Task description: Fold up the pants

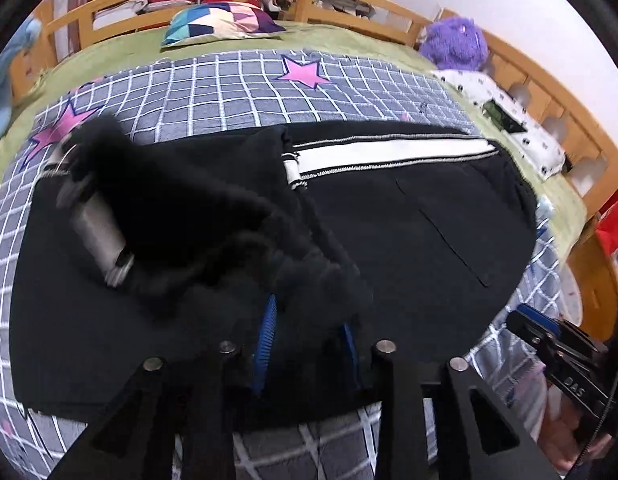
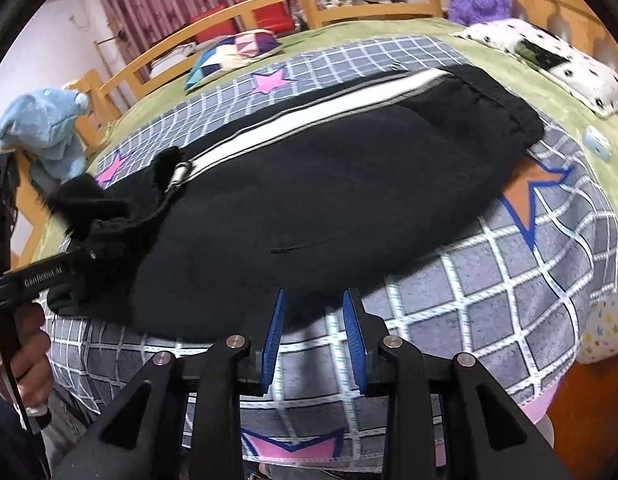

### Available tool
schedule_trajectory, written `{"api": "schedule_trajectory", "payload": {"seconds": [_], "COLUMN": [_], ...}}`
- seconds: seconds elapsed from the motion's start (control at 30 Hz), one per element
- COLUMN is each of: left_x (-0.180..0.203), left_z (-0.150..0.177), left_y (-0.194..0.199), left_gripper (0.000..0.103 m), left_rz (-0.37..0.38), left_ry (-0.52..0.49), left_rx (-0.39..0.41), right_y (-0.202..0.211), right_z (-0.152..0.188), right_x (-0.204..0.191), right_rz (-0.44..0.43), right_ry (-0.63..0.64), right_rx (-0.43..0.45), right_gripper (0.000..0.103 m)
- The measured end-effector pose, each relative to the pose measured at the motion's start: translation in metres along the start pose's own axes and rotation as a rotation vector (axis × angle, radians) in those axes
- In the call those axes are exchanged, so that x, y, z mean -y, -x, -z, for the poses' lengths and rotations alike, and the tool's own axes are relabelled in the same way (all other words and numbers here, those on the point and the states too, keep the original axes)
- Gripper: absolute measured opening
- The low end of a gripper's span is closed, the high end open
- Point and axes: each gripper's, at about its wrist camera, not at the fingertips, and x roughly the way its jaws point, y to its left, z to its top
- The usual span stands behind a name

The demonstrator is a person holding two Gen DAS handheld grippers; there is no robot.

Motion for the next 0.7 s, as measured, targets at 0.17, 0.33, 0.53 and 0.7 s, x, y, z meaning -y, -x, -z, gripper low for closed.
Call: {"api": "schedule_trajectory", "payload": {"seconds": [0.17,0.33,0.53,0.7], "left_x": [-0.034,-0.091,-0.152,-0.184], "left_z": [0.015,0.020,0.041,0.055], "left_y": [0.046,0.069,0.077,0.079], "left_gripper": [0.065,0.068,0.068,0.068], "left_rz": [0.013,0.002,0.015,0.049], "left_ry": [0.025,0.126,0.279,0.348], "left_rx": [0.097,0.117,0.130,0.137], "right_y": [0.001,-0.003,-0.053,-0.099], "right_z": [-0.013,-0.030,-0.038,-0.037], "right_x": [-0.037,-0.085,-0.139,-0.148], "right_rz": [-0.073,-0.171,-0.204,-0.232], "right_ry": [0.056,0.114,0.153,0.065], "right_rx": [0.026,0.062,0.007,-0.101], "right_gripper": [0.034,0.044,0.054,0.032]}}
